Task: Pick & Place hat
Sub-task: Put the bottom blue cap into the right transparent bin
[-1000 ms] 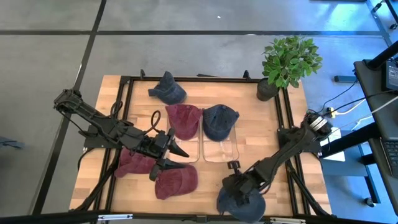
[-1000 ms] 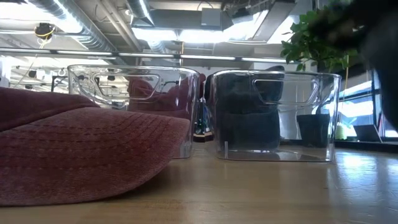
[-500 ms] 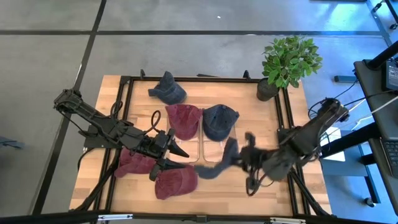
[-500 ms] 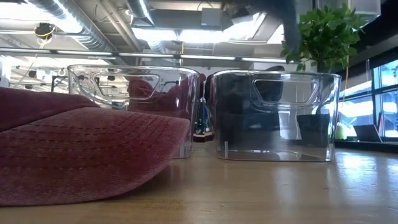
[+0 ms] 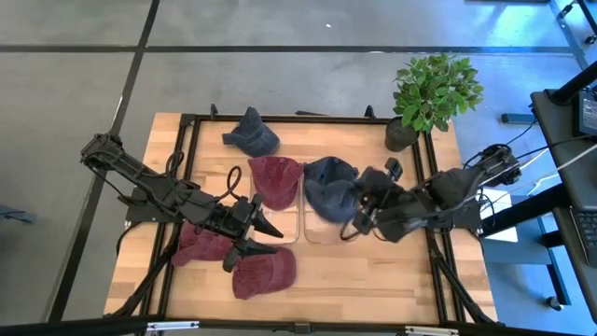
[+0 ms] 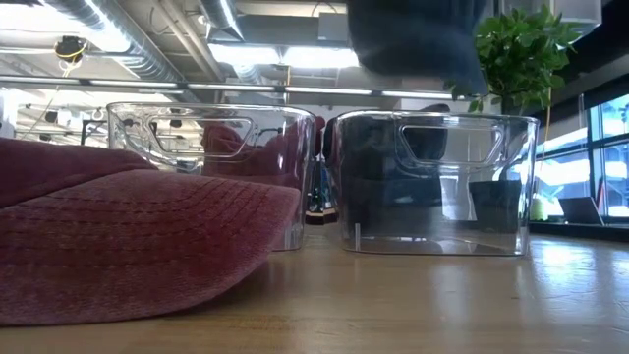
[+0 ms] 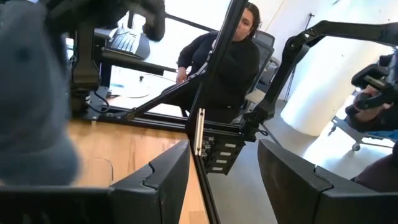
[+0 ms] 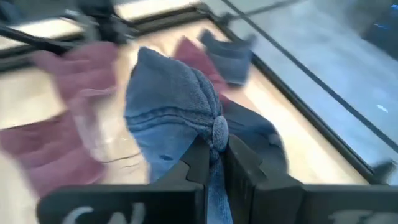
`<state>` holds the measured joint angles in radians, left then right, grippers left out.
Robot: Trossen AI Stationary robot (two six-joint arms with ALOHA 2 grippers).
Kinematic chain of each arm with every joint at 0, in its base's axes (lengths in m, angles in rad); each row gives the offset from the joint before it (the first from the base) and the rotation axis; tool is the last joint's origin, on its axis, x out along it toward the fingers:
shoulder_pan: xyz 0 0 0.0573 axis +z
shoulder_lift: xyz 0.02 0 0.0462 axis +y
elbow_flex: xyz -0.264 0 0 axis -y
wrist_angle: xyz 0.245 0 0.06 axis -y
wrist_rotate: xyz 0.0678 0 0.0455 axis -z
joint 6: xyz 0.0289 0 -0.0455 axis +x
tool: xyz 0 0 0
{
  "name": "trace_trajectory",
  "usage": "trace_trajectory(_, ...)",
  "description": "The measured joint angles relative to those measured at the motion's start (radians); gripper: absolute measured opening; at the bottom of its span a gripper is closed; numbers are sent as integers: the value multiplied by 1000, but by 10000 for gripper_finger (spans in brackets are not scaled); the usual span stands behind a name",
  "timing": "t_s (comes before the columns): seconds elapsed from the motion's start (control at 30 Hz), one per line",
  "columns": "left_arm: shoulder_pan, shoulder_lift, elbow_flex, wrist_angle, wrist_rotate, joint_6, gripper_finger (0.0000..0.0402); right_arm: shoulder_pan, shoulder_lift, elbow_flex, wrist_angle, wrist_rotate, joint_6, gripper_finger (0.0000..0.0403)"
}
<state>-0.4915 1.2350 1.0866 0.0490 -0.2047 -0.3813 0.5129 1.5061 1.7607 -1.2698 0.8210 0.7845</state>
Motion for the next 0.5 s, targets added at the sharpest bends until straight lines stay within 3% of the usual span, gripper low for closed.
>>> trace_trajectory(0.5, 0, 0, 0, 0, 24, 0, 185, -118, 189, 0, -35, -9, 51, 31)
